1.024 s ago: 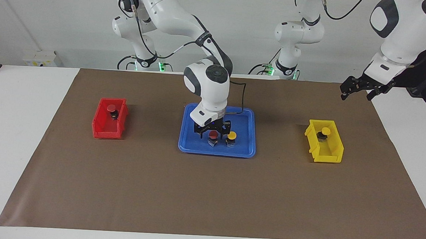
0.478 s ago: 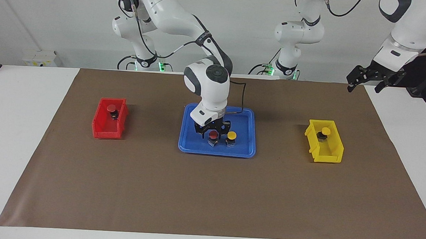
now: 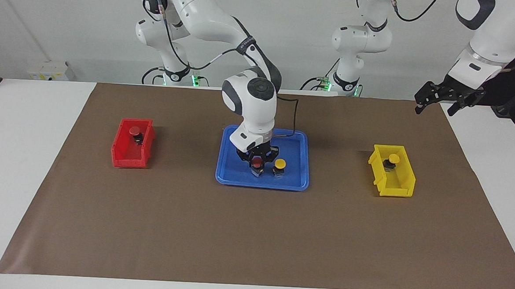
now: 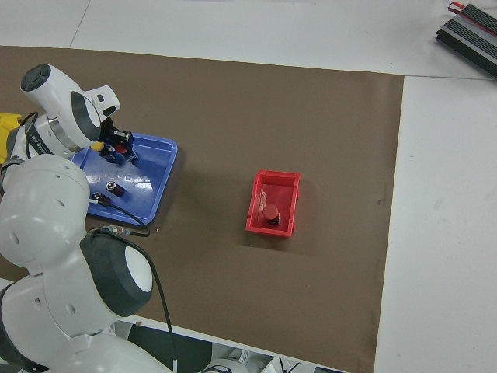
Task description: Sort red and yellow buttons by color
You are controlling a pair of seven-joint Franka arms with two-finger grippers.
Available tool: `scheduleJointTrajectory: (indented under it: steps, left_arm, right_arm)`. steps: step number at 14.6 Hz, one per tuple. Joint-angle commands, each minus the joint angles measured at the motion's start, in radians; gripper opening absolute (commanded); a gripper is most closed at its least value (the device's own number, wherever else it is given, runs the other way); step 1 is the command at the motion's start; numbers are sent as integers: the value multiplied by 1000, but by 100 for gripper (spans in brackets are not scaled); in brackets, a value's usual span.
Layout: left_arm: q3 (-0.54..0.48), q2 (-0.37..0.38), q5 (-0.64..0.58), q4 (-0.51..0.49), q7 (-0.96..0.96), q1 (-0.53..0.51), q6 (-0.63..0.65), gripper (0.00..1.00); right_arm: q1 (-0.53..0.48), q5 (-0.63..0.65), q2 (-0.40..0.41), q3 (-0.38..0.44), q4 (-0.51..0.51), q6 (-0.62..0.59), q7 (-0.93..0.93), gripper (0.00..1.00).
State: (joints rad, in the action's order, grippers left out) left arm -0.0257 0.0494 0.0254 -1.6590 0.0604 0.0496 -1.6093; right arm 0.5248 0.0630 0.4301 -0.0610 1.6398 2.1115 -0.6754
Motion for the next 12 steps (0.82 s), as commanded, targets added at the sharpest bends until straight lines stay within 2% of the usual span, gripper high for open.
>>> scheduleJointTrajectory:
  steps: [1,3,6,9,12]
  left_arm:
    - [3,3,18,-112,-182,105,-156,100]
    - [7,-49,19,-143,-324,189,-292,100]
    - [3,-172,19,-139,-544,375,-421,100]
    - [1,-276,-10,-128,-733,516,-512,100]
    - [-2,-380,-19,-70,-844,607,-524,100]
  right_arm:
    - [-130,-28,-124,-10,0,-105,94,22]
    - [-224,-48,-210,-8,40,-191,201,22]
    - [-382,-49,-321,-8,133,-266,428,22]
    - [-553,-52,-360,-8,205,-257,676,22]
    - [-675,-92,-393,-8,285,-211,835,22]
